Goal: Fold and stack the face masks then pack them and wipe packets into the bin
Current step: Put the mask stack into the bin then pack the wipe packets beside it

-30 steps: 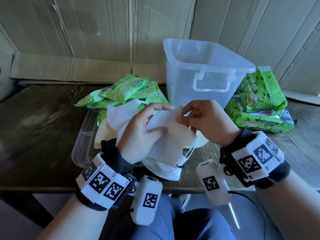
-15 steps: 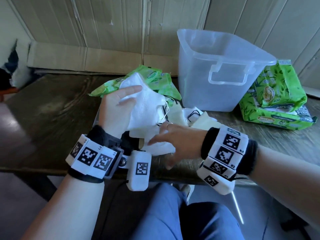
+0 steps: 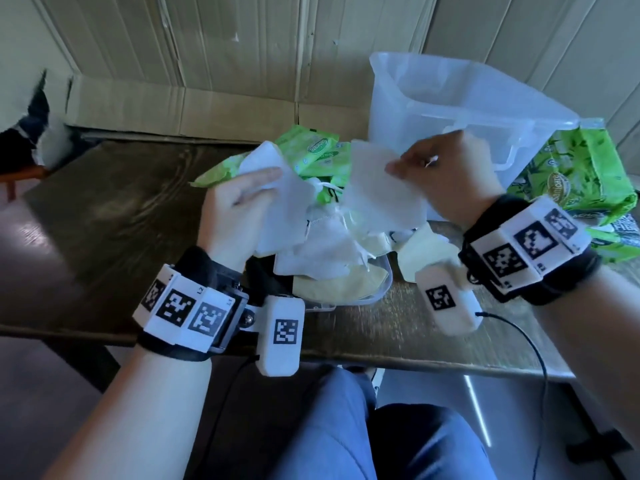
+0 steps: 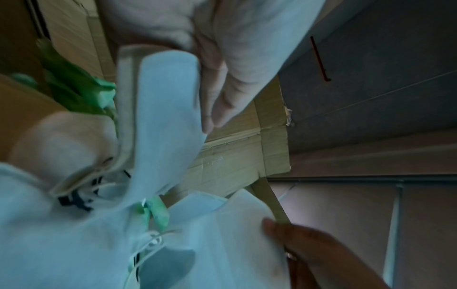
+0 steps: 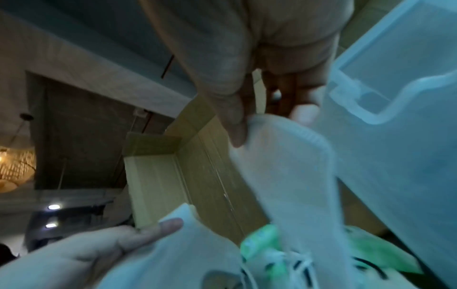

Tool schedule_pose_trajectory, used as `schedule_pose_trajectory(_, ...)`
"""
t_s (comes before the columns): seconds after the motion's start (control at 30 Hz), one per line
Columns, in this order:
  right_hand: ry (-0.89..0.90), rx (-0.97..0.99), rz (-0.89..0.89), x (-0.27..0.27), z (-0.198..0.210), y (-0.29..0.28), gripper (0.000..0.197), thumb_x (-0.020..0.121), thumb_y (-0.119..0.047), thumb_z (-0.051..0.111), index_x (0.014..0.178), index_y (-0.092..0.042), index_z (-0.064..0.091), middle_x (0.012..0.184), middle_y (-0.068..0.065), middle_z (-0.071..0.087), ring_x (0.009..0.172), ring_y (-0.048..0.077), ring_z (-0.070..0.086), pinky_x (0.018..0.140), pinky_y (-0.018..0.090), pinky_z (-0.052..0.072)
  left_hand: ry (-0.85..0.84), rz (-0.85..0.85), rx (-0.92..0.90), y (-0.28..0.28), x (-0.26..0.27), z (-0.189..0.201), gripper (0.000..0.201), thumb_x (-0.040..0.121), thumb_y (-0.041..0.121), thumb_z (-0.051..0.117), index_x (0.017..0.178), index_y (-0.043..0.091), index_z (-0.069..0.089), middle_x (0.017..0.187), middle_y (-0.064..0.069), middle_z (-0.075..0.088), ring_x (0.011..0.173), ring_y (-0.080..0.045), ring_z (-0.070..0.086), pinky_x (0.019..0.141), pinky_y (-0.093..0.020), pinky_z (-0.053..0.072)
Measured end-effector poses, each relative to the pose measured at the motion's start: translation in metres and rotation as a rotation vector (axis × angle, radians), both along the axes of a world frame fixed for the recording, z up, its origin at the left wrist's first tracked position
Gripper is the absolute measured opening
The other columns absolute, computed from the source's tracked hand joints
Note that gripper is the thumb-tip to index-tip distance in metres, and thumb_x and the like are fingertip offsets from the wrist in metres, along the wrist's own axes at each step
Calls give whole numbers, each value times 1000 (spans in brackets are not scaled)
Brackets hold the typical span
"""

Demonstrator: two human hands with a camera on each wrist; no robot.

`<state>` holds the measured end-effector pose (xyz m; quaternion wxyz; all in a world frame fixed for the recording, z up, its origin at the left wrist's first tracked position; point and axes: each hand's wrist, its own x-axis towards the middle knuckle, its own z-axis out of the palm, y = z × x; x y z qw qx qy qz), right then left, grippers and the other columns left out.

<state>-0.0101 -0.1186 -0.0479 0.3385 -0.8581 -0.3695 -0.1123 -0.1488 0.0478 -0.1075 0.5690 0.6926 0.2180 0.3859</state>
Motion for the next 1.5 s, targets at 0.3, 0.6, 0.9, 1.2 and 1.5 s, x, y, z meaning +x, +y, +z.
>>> schedule_pose_trajectory(0.3, 464, 183, 390, -39, -14, 35, 44, 97, -30, 42, 72, -3, 66, 61, 8, 63, 60, 24, 62, 63, 30, 48, -50, -325, -35, -39, 7, 7, 38, 67, 45, 67, 81, 10, 72, 90, -14, 71, 89, -22, 64, 88, -36, 46)
schedule_pose_trajectory(0.6, 324, 122, 305, -16, -20, 23, 26, 77, -15, 72, 99, -23, 60, 94, 2, 53, 68, 10, 51, 63, 17, 38, 65, -322, -96, -34, 12, -3, 21, 65, 16, 58, 71, 30, 73, 75, 8, 71, 75, -12, 62, 76, -32, 46)
schedule_pose_trajectory(0.9, 391, 280, 408, -9, -14, 13, 29, 67, 2, 77, 66, -19, 57, 64, 11, 61, 62, 20, 56, 68, 41, 50, 39, -358, -77, -33, 13, -2, 21, 67, 21, 60, 82, 11, 70, 77, -3, 68, 72, -14, 58, 68, -26, 44)
schedule_pose_trajectory(1.2, 351, 186, 344, -6, -11, 28, 47, 67, -3, 79, 96, -15, 44, 54, -2, 54, 43, 5, 43, 51, 19, 39, 39, -444, 52, -35, 15, -1, 43, 75, 15, 51, 114, 33, 48, 115, 10, 59, 112, -8, 53, 100, -26, 38)
schedule_pose_trajectory(1.5, 407, 104, 444, -12, -15, 28, 33, 80, -6, 67, 107, -19, 51, 73, -13, 49, 60, 3, 44, 61, 17, 37, -13, -355, 61, -28, 11, -2, 69, 77, 4, 66, 121, 51, 41, 105, -3, 70, 89, -18, 67, 85, -39, 53)
